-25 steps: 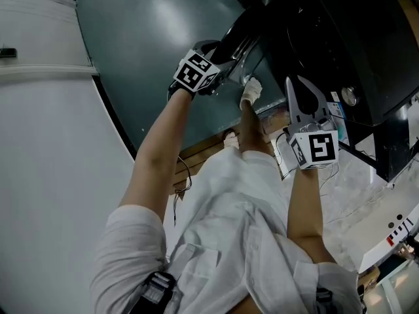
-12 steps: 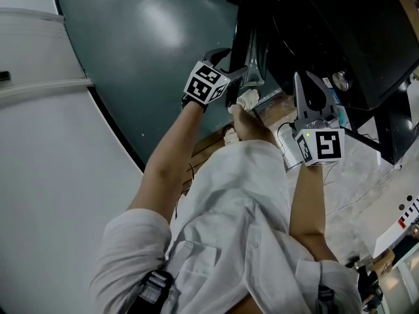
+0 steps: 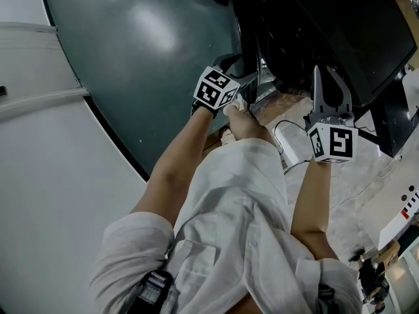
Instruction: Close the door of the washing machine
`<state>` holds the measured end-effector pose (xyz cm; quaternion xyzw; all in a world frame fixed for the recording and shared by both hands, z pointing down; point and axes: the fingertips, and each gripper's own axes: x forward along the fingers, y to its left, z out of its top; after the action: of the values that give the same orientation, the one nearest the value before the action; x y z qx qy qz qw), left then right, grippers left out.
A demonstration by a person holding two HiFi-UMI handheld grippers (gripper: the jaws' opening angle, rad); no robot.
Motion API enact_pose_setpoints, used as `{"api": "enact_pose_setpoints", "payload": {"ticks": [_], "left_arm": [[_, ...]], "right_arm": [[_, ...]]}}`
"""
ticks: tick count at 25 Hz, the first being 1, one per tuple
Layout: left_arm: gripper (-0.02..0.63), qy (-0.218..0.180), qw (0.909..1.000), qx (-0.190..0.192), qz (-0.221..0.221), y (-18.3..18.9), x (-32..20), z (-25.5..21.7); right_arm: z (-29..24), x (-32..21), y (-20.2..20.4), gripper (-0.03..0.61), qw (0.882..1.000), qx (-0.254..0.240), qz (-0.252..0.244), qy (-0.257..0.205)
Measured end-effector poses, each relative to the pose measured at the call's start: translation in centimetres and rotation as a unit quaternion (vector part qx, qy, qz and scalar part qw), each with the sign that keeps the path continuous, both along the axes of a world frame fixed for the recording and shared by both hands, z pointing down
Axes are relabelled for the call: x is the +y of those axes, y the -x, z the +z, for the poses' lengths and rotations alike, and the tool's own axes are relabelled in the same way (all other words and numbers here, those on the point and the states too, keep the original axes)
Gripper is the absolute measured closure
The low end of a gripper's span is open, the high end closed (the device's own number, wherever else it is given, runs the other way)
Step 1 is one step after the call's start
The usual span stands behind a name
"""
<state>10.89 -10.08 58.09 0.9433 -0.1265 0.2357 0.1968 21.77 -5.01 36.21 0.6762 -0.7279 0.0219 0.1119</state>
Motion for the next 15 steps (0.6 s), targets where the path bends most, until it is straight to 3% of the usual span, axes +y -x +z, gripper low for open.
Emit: {"api": "enact_pose_setpoints", "payload": {"ticks": [9,15], "left_arm": [[0.28,0.006,0.9998,0.019,-0.002,-3.3,1.0,-0.4],[0.27,-0.001,0.9997,0.016,0.016,-5.8,1.4,-0.4]], "right_arm": [[-1.4,-0.4,-5.7,0.546,0.999,0.013,0.048,-0.009],[-1.9,-1.6,-7.2,0.545,0.999,0.006,0.038,-0.026]]}}
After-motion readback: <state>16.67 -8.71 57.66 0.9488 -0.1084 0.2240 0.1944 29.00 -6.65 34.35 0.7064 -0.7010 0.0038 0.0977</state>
